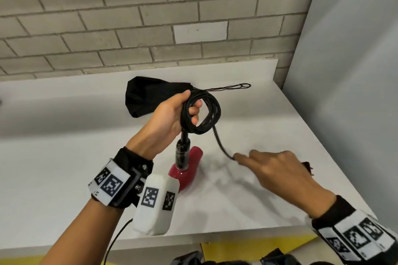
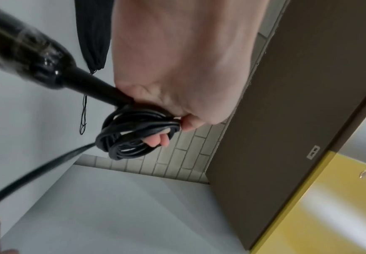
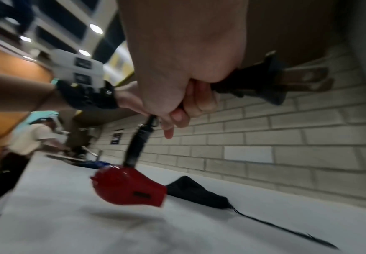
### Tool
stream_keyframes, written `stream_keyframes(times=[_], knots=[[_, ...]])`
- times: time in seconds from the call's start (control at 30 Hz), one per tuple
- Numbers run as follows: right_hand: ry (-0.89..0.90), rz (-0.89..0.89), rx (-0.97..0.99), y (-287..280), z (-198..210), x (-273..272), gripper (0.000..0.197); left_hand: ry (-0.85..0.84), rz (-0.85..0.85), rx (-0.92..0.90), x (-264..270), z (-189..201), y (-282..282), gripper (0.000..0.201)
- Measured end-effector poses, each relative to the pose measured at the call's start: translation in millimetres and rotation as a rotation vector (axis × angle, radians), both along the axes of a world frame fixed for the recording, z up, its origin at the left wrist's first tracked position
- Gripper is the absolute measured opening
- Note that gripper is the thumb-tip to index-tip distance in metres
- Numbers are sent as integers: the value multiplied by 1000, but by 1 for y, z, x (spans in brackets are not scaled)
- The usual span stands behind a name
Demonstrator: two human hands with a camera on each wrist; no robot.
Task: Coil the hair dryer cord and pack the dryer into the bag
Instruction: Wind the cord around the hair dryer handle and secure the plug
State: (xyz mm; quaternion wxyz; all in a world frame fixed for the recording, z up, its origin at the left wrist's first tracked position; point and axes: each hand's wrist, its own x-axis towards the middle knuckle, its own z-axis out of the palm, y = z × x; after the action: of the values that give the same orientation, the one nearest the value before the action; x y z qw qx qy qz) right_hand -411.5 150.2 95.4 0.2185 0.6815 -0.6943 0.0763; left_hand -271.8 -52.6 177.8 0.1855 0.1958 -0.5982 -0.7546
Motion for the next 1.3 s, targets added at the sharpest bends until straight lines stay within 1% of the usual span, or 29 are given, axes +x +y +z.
stream_keyframes(times=[0.07,0.13,0.2,0.23,0.3,0.33,0.37,0.4,0.43,0.47,0.5,0.53,0.6,0.67,0.73,0.77,0.8,0.83,0.9,1.0,1.07,1.1,1.17,1.3], knots=[[76,131,-11,-8,10,26,48,-30,-26,-57,-4,-2,8,35],[122,225,-40,-16,25,47,43,-83,-65,-164,-8,-4,17,38],[164,267,-122,-26,46,55,36,-139,-107,-255,-10,-7,22,41],[185,269,-184,-31,56,53,31,-158,-127,-262,-10,-8,23,41],[217,231,-321,-40,79,43,25,-166,-181,-293,-7,-10,25,44],[215,204,-374,-44,89,34,21,-156,-206,-344,-6,-11,24,45],[199,184,-390,-48,96,25,15,-141,-230,-382,-5,-10,25,46],[188,178,-383,-51,101,16,8,-142,-241,-382,-3,-9,26,48],[186,185,-365,-54,102,6,11,-152,-257,-368,-2,-7,26,52],[178,201,-324,-58,101,-3,16,-159,-278,-381,-1,-7,25,58],[165,211,-268,-61,97,-11,16,-161,-314,-417,0,-6,25,63],[152,209,-229,-65,94,-19,13,-155,-350,-474,0,-7,25,62],[118,158,-193,-69,89,-29,12,-108,-411,-544,2,-7,26,50],[81,43,-213,-69,85,-33,11,-73,-428,-470,4,-8,25,43],[17,-71,-231,-69,79,-33,18,-47,-447,-387,3,-10,23,42],[-43,-87,-227,-68,76,-32,21,-39,-457,-364,2,-10,22,41],[-139,-62,-216,-68,74,-32,24,-32,-471,-351,1,-9,22,39],[-281,-5,-210,-67,72,-32,26,-21,-489,-345,0,-9,22,38],[-646,77,-200,-64,71,-32,21,-2,-525,-341,-2,-7,23,37],[-1124,95,-172,-61,70,-27,13,1,-562,-366,-4,-4,24,38],[-1372,135,-154,-59,68,-24,10,2,-571,-386,-5,-2,23,40],[-1448,153,-135,-57,67,-23,9,8,-569,-389,-5,-1,22,41],[-1521,184,-84,-53,66,-23,10,12,-565,-398,-4,0,19,43],[-1524,231,-12,-48,61,-23,14,-56,-542,-501,-3,2,18,43]])
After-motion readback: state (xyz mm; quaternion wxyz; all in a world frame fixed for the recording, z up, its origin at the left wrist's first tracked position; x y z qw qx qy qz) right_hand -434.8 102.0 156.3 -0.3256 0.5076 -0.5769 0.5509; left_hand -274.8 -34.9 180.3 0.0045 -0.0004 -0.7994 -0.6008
